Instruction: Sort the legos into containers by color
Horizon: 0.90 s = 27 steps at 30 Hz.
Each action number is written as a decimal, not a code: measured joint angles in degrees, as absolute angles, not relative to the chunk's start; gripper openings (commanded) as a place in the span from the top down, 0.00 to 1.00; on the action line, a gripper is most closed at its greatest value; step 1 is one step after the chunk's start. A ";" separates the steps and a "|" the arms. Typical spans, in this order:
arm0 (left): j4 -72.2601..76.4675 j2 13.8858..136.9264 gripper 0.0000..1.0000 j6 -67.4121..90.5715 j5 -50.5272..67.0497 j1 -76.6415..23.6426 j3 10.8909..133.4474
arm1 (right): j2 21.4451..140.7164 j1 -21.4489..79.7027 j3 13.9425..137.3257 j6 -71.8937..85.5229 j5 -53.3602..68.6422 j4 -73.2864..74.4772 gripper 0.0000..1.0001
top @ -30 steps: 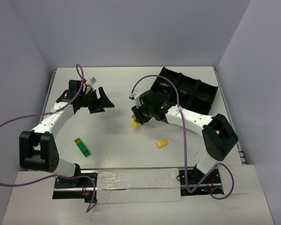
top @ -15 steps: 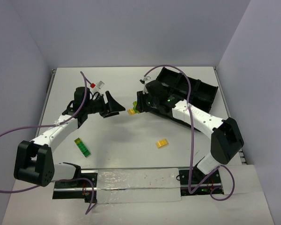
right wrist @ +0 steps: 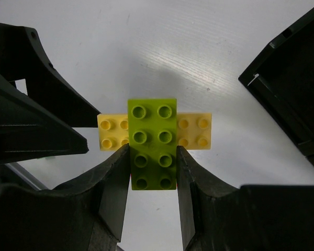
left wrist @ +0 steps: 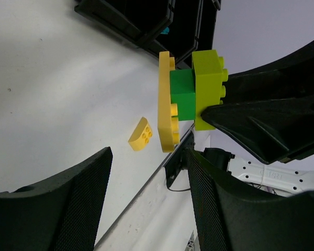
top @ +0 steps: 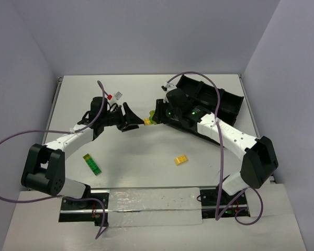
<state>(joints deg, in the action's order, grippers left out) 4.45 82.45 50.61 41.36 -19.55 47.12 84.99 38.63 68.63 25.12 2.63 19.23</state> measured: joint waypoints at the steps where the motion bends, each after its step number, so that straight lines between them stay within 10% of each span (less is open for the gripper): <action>1: 4.55 82.62 0.34 50.63 41.43 -19.63 47.13 | 84.99 38.63 68.50 25.26 2.78 19.32 1.00; 20: 8.09 85.52 0.54 52.35 43.17 -20.29 49.99 | 84.99 38.63 68.36 25.67 5.40 19.78 1.00; 23: 8.43 86.49 0.67 52.44 43.90 -20.53 50.04 | 84.99 38.63 68.36 25.69 5.45 19.76 1.00; 25: 8.45 87.10 0.97 52.45 44.37 -20.82 50.06 | 84.99 38.63 68.36 25.69 5.58 19.76 1.00; 27: 8.39 87.63 1.00 52.40 44.64 -21.13 50.16 | 84.99 38.65 68.36 25.63 5.83 19.98 1.00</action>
